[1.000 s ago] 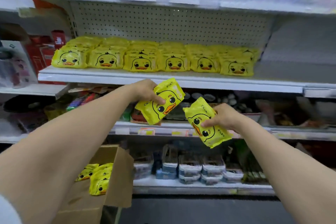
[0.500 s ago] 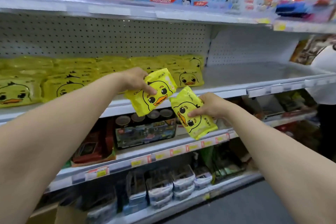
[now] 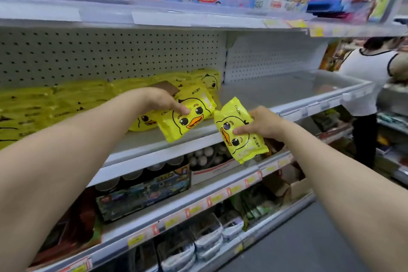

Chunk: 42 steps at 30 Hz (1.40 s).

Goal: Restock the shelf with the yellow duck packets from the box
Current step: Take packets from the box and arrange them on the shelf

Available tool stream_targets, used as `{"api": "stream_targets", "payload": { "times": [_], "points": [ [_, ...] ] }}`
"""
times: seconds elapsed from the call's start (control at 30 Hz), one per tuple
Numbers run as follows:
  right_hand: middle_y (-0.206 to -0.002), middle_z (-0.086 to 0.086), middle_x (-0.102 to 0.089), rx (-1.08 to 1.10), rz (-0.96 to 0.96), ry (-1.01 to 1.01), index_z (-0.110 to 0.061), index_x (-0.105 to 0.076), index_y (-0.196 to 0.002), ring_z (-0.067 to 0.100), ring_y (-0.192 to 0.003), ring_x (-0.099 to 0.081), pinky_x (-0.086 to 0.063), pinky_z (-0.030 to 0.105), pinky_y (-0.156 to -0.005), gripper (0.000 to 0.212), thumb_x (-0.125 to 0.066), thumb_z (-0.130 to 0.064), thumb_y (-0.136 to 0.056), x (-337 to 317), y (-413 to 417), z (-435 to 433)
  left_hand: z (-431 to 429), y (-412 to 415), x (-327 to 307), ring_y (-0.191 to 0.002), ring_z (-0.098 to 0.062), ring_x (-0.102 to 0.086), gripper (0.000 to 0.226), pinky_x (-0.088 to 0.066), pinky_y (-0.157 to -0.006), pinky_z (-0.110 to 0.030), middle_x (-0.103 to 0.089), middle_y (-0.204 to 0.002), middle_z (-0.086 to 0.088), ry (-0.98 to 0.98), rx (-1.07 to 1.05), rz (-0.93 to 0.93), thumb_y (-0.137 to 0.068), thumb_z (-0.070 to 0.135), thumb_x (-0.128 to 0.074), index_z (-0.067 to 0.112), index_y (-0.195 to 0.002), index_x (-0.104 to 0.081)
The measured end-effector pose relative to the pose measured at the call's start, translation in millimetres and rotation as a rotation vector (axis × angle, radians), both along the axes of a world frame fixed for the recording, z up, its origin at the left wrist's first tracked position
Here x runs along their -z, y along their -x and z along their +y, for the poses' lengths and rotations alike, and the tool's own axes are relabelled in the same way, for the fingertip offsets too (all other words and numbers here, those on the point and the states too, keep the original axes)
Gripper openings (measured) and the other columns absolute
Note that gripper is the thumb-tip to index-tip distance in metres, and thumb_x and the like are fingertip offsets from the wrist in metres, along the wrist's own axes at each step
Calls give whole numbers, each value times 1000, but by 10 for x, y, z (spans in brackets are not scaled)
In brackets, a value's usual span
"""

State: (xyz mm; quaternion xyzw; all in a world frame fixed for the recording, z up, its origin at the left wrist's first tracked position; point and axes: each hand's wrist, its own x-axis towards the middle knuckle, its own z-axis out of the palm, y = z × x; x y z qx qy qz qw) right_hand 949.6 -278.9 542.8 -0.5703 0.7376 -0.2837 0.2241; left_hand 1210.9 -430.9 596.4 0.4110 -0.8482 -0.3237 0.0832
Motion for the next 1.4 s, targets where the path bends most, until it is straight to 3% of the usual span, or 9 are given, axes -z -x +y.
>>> {"api": "stream_targets", "payload": {
  "times": [0.1, 0.2, 0.37, 0.53, 0.67, 0.83, 1.0, 1.27, 1.4],
  "points": [
    [-69, -12, -74, -30, -50, 25, -19, -72, -78, 2, -63, -70, -52, 18, -60, 17, -87, -26, -74, -42, 254, -126, -92, 207, -52, -118, -16, -55, 73, -40, -106, -36, -60, -128, 8, 45, -2, -15, -62, 53, -84, 19, -123, -61],
    [-81, -2, -77, -63, -46, 22, -13, -75, -86, 13, -74, -75, -58, 27, -69, 21, -88, -24, -72, -88, 590, -339, -222, 439, -87, -97, -19, -67, 45, -52, -94, -39, -74, -99, 4, 107, -25, -9, -66, 44, -85, 19, -101, -72],
    [-77, -3, -77, -136, -8, 13, -14, -74, -82, 14, -71, -74, -55, 28, -68, 25, -90, -28, -69, -278, 1197, -729, -298, 918, -244, -84, -18, -72, 37, -58, -80, -34, -76, -92, 2, 115, -135, 0, -72, 39, -84, 20, -100, -72],
    [-87, -7, -76, -187, 32, -3, -20, -74, -93, 11, -83, -72, -57, 31, -85, 46, -94, -43, -58, -432, 1843, -1017, -341, 1470, -339, -74, -17, -73, 31, -59, -68, -31, -76, -83, 1, 106, -243, 14, -73, 31, -84, 18, -99, -72],
    [-85, -5, -77, -316, 88, 22, -21, -76, -91, 11, -78, -74, -59, 33, -83, 29, -89, -34, -69, -535, 2266, -1148, -372, 1875, -368, -78, -17, -71, 30, -57, -69, -29, -74, -87, 2, 164, -344, 5, -74, 33, -83, 20, -99, -71],
    [-88, -1, -76, -344, 187, 14, -23, -75, -87, 17, -82, -72, -57, 32, -81, 29, -88, -41, -68, -429, 2630, -1348, -452, 2257, -299, -82, -18, -68, 38, -53, -70, -27, -71, -90, 3, 154, -402, -24, -71, 31, -85, 20, -104, -69],
    [-80, -11, -73, -330, 168, 19, -28, -71, -79, 7, -74, -67, -46, 19, -58, 20, -86, -39, -72, -413, 2880, -1495, -755, 2588, -451, -85, -21, -68, 44, -55, -72, -29, -70, -99, -3, 244, -398, -108, -70, 33, -85, 15, -108, -69],
    [-78, -5, -75, -288, 164, 5, -22, -74, -83, 14, -74, -72, -52, 26, -63, 22, -86, -37, -71, -432, 3181, -1839, -1458, 2991, -334, -109, -26, -57, 63, -47, -84, -28, -60, -123, -8, 395, -242, -282, -73, 39, -82, 11, -125, -61],
    [-77, -4, -76, -262, 166, -6, -20, -76, -85, 15, -73, -73, -57, 30, -68, 26, -88, -36, -69, -440, 3200, -2114, -1807, 3025, -162, -106, -25, -58, 64, -46, -83, -28, -61, -122, -7, 382, -227, -322, -71, 38, -84, 11, -124, -61]
  ]
}}
